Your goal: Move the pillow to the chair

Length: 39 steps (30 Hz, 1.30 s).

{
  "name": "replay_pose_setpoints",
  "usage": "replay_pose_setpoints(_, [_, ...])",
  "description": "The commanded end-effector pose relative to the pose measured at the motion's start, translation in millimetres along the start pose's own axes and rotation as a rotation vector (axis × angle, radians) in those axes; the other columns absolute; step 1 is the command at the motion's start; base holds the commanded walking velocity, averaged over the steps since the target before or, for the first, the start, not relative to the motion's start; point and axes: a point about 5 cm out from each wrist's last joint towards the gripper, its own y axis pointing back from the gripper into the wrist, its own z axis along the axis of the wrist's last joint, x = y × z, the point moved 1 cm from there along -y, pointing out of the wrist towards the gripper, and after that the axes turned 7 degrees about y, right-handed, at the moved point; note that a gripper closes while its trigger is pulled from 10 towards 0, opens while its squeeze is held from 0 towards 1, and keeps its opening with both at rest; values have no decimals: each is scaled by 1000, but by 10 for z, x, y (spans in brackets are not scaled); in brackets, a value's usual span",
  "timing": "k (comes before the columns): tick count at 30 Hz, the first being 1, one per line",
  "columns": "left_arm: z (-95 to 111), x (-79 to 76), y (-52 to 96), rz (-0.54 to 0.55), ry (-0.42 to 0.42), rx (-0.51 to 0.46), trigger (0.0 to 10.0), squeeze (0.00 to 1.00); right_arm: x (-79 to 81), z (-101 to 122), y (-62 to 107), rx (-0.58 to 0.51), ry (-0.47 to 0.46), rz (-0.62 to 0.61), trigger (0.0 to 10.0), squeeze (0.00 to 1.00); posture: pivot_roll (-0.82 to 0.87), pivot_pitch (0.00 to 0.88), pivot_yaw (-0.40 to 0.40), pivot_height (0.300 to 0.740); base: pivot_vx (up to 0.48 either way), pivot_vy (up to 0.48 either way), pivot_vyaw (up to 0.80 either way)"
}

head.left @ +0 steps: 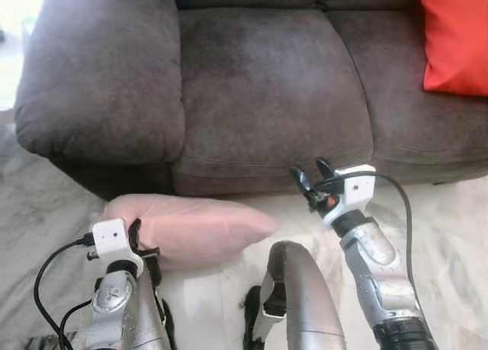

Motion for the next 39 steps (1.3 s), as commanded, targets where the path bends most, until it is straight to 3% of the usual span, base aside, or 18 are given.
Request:
replay_pose_setpoints(1, [71,55,15,20,7,-32,10000,0,-21,-73,31,18,-1,-19,10000,0,34,254,-89,521,-274,0,0])
replay_pose_setpoints(22, [146,72,-69,20,3,-46,10000,0,3,-124,-49,1,20,-11,10000,0,54,208,-74,521,-266,0,0])
replay_pose_setpoints(29, [156,67,-80,18,0,-49,10000,0,4,-140,-55,0,18,-15,10000,0,54,201,-69,521,-261,0,800])
replay_pose_setpoints(39, [175,52,-86,6,-3,-55,10000,0,-20,-166,-55,4,10,-23,10000,0,55,186,-64,521,-224,0,0])
